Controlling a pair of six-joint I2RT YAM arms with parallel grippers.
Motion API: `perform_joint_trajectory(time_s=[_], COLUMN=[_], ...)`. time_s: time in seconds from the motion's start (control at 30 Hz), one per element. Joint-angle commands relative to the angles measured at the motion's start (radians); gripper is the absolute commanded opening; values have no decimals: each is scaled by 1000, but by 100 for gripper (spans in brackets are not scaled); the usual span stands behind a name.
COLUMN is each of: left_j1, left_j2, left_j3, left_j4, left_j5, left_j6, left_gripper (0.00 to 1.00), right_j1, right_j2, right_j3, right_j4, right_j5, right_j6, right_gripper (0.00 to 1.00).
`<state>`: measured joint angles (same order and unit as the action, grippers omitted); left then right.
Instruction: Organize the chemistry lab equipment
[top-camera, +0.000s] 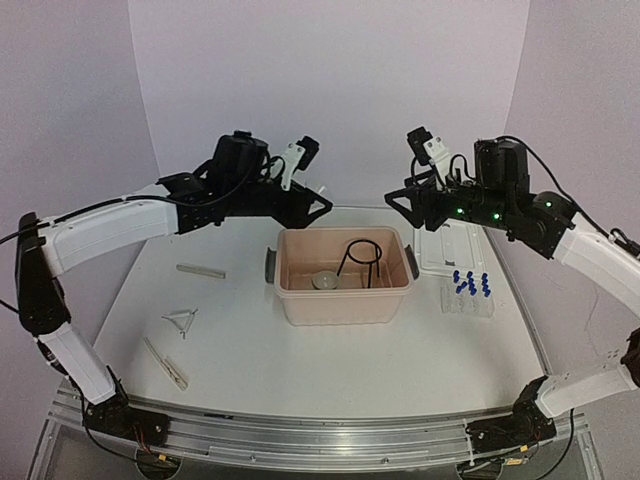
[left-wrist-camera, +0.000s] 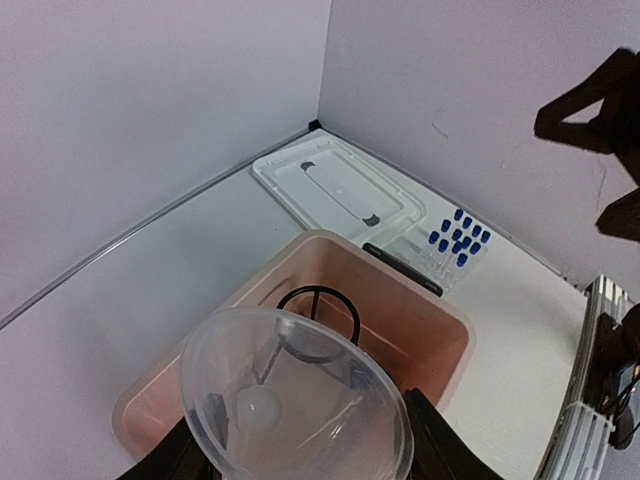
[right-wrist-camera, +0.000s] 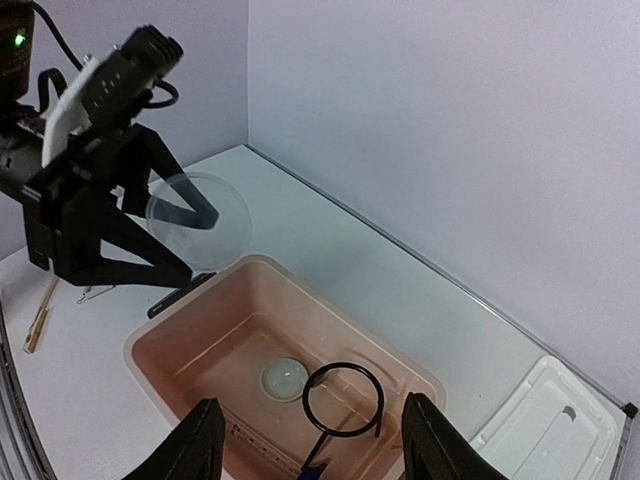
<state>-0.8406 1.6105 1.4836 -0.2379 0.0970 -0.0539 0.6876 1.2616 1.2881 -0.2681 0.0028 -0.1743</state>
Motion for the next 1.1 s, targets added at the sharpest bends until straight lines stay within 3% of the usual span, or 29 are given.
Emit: perform_joint_trajectory(time_s=[0.0, 0.2, 0.6, 0.93, 1.07], left_j1=[11, 11, 19, 25, 24], left_j2=[185, 372, 539, 606, 612], left_j3=[152, 285, 327, 360, 369], left_j4=[-83, -156, -189, -199, -209], left_j5=[52, -3, -117, -119, -122], left_j6=[148, 205, 288, 303, 301], left_gripper=[29, 28, 28, 35, 45], right_j1=[-3, -3, -3, -3, -3], right_j2=[-83, -151, -158, -142, -143], right_j3=[-69, -135, -168, -165, -164], right_j4=[79, 90, 93, 93, 93], right_j5=[148, 247, 281, 278, 274], right_j6=[73, 96, 83, 77, 79], right_gripper=[58, 59, 61, 62, 62])
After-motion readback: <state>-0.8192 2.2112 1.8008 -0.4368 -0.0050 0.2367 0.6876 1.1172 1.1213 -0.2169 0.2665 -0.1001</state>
